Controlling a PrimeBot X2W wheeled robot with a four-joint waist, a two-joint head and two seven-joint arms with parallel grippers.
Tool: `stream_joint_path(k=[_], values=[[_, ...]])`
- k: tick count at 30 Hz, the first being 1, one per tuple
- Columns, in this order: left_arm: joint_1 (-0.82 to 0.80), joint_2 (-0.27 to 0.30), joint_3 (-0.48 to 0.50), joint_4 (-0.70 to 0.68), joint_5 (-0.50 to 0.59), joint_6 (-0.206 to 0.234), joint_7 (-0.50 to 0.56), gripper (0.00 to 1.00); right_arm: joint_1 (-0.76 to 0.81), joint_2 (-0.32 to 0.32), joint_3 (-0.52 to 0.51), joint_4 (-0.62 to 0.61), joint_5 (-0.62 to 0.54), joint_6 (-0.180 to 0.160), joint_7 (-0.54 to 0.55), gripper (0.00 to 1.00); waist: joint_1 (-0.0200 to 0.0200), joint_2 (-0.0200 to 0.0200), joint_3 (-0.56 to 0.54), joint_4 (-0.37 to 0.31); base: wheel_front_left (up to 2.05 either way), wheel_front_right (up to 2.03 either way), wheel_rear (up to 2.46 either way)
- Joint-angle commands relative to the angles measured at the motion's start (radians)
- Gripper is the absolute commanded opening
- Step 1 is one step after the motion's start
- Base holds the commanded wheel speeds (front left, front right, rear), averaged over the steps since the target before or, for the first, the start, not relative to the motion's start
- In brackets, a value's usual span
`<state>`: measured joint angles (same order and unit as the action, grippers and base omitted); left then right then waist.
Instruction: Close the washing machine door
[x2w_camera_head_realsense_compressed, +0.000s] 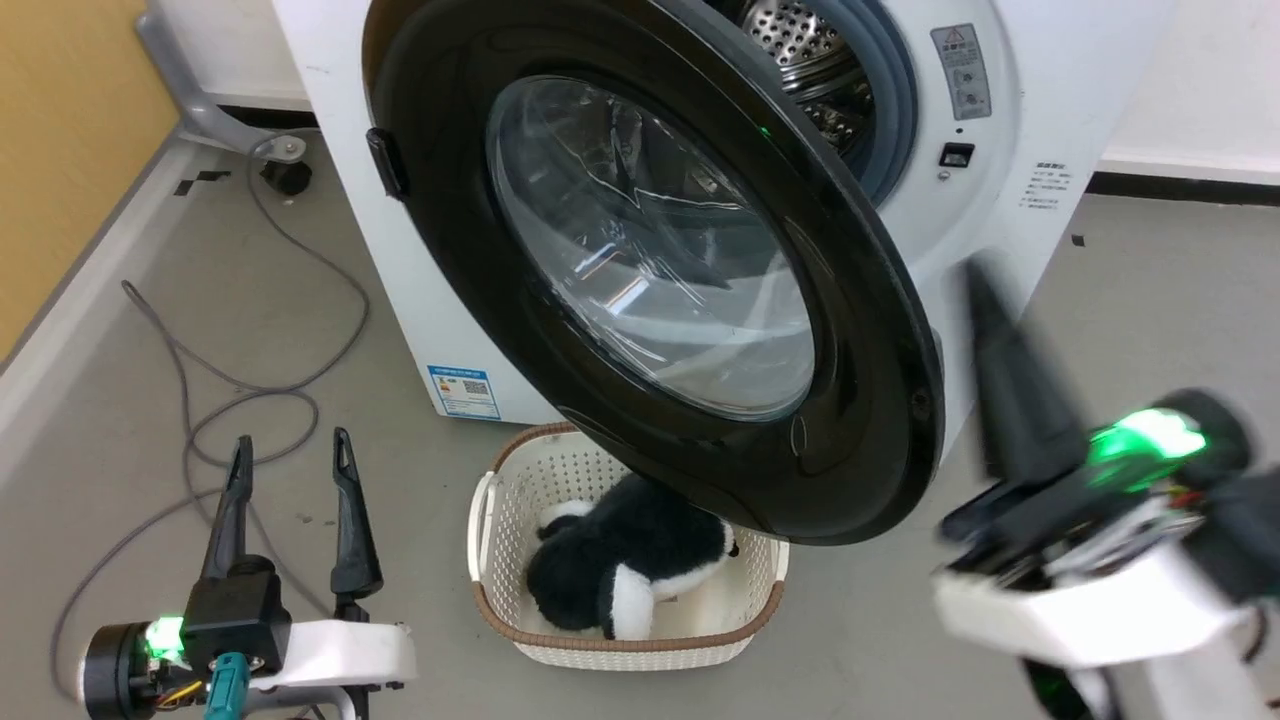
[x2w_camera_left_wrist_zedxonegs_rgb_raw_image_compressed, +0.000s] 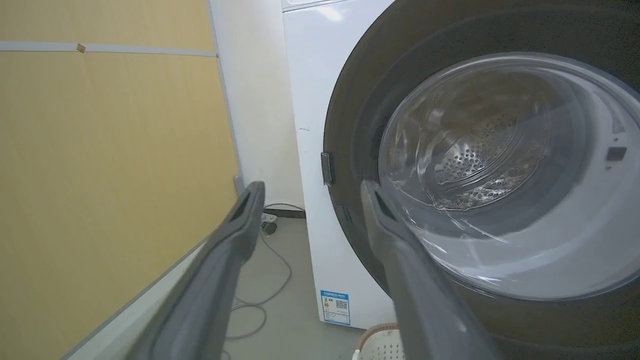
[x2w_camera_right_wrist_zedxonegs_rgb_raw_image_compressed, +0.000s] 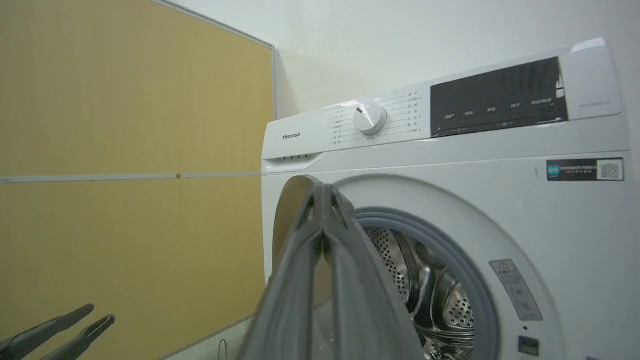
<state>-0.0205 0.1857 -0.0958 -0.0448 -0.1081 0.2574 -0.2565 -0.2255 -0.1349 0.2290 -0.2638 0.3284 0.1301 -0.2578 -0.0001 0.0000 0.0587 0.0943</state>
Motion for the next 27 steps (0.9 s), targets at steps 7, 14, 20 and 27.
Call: stream_joint_path(k=[7,14,20,27], values=[[0.008,-0.04,0.003,0.029,0.007,-0.038,-0.005,1.0,-0.005,-0.114,0.156,0.191,0.005,0.001,-0.004,0.0,0.0001,0.0,0.009,0.007,0.0,0.0,0.0],[-0.012,-0.073,-0.01,0.056,0.021,-0.074,-0.005,1.0,-0.009,-0.18,0.221,0.38,0.011,0.001,-0.004,0.0,0.0001,0.0,0.039,0.001,0.0,0.0,0.0],[-0.037,-0.094,-0.031,0.07,0.037,-0.099,-0.005,1.0,-0.044,-0.19,0.187,0.491,0.019,0.001,-0.004,0.0,0.0001,0.0,0.08,-0.007,0.0,0.0,0.0],[-0.073,-0.109,-0.031,0.071,0.047,-0.108,-0.005,1.0,-0.118,-0.19,0.122,0.581,0.024,0.001,-0.004,0.0,0.0001,0.0,0.142,-0.003,0.0,0.0,0.0]])
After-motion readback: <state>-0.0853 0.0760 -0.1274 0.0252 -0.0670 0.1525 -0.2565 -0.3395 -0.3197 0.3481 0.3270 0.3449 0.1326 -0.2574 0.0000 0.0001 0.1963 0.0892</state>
